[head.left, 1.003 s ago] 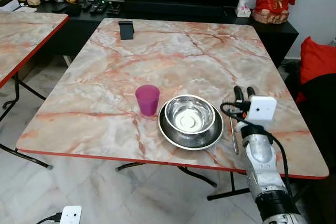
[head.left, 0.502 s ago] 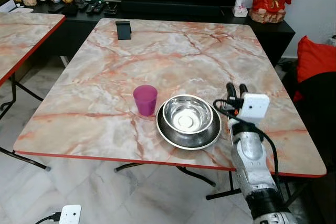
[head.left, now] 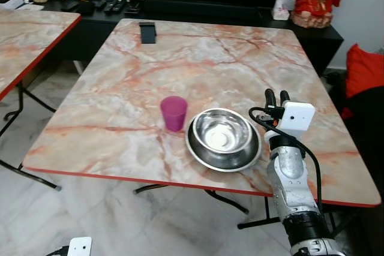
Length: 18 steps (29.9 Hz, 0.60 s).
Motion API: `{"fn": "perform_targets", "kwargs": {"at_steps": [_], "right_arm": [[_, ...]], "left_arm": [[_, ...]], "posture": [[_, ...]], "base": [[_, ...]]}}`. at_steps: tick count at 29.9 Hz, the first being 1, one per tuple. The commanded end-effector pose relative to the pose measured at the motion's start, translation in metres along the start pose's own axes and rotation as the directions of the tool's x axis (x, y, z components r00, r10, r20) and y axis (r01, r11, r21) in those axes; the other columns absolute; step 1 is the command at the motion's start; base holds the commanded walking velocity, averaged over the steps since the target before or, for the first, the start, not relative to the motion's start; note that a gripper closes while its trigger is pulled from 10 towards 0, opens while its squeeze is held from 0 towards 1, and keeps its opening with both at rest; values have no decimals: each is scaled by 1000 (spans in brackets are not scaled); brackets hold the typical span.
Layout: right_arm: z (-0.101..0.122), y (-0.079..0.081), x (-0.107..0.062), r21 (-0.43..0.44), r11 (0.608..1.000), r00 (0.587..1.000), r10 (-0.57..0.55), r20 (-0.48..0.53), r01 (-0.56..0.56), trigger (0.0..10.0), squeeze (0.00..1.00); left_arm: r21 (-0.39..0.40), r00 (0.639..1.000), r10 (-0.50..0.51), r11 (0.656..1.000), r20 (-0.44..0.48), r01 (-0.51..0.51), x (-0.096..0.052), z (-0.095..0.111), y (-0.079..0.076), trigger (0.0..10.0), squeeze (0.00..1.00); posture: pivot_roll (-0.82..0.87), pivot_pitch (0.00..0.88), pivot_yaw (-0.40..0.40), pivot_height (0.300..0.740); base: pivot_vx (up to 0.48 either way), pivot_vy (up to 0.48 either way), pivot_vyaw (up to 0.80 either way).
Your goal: Setting the table
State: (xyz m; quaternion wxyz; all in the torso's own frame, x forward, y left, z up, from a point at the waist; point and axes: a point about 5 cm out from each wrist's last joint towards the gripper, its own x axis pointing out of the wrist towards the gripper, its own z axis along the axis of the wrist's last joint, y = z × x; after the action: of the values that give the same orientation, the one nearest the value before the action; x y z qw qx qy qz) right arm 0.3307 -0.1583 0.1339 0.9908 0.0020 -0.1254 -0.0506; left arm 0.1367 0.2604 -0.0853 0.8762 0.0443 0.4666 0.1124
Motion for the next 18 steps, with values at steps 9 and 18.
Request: {"fn": "perform_targets", "kwargs": {"at_steps": [9, 18], "right_arm": [[4, 4, 6, -6, 1000, 1000, 10, 15, -10, 10000, 0], [4, 6, 8, -4, 1000, 1000, 15, 16, -15, 10000, 0]], "left_arm": [[26, 1000, -11, 1000, -15, 12, -1, -5, -1, 10000, 0], [29, 1000, -11, 1000, -16, 11, -1, -5, -2, 10000, 0]], "posture": [[-13, 0, -52, 740], [-4, 0, -56, 740]], "base": [[0, 286, 0], [0, 285, 0]]}}
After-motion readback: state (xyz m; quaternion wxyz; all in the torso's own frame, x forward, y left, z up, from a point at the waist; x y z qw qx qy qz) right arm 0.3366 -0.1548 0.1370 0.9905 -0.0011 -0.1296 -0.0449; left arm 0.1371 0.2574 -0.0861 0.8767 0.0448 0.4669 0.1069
